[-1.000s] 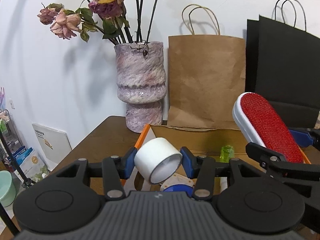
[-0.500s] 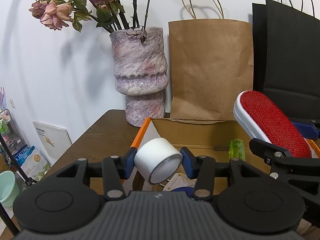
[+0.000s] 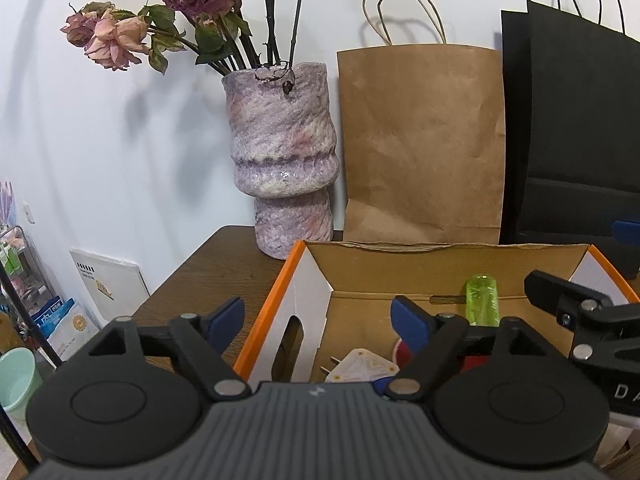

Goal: Organize rigid objects
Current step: 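Open both grippers to drop the tape roll and lint brush into the red box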

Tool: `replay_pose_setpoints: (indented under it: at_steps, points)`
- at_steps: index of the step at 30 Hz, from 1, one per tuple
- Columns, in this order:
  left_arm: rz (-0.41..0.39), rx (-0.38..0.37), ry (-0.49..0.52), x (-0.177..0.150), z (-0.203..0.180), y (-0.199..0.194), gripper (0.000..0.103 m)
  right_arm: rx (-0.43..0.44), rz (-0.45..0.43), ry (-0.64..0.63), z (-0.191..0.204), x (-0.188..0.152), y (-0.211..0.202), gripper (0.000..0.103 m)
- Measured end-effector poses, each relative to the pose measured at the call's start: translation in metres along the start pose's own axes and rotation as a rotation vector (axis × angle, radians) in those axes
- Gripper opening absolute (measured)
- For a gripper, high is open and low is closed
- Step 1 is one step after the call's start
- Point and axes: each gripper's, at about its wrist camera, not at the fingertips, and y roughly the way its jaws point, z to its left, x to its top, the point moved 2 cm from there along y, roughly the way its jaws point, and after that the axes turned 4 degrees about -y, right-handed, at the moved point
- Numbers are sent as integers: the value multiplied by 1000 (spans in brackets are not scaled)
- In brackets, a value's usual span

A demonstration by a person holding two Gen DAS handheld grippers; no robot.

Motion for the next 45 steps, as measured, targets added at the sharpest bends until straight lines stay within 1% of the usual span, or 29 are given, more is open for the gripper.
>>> replay_pose_setpoints:
  at_steps: [3, 5, 8, 10, 11, 15, 21, 33, 45]
  points:
    - [-1, 1, 7, 0, 0, -1, 88, 1, 6, 2, 1, -1, 0, 96]
    - [-6, 0, 11, 0, -1, -3, 91, -5, 7, -2, 2, -2, -2, 97]
    - [-15, -4, 14, 0, -1, -7, 98, -13, 11, 5, 1, -3, -5, 100]
    - [-25, -4, 19, 0, -1, -10, 100, -17, 13, 15, -1, -5, -7, 103]
    - [-30, -5, 20, 0, -1, -12, 103, -19, 14, 21, -2, -6, -9, 103]
    - [-43, -12, 27, -1, -2, -20, 103, -14, 22, 51, -6, -10, -14, 103]
    - [-58, -28, 39, -5, -2, -35, 103, -20, 22, 62, -5, -15, -27, 103]
    - [-51, -44, 24, -17, 8, -62, 103, -29, -2, 104, -3, -25, -67, 103]
    - [-59, -62, -4, -31, 27, -102, 103, -38, -16, 141, 8, -37, -112, 103]
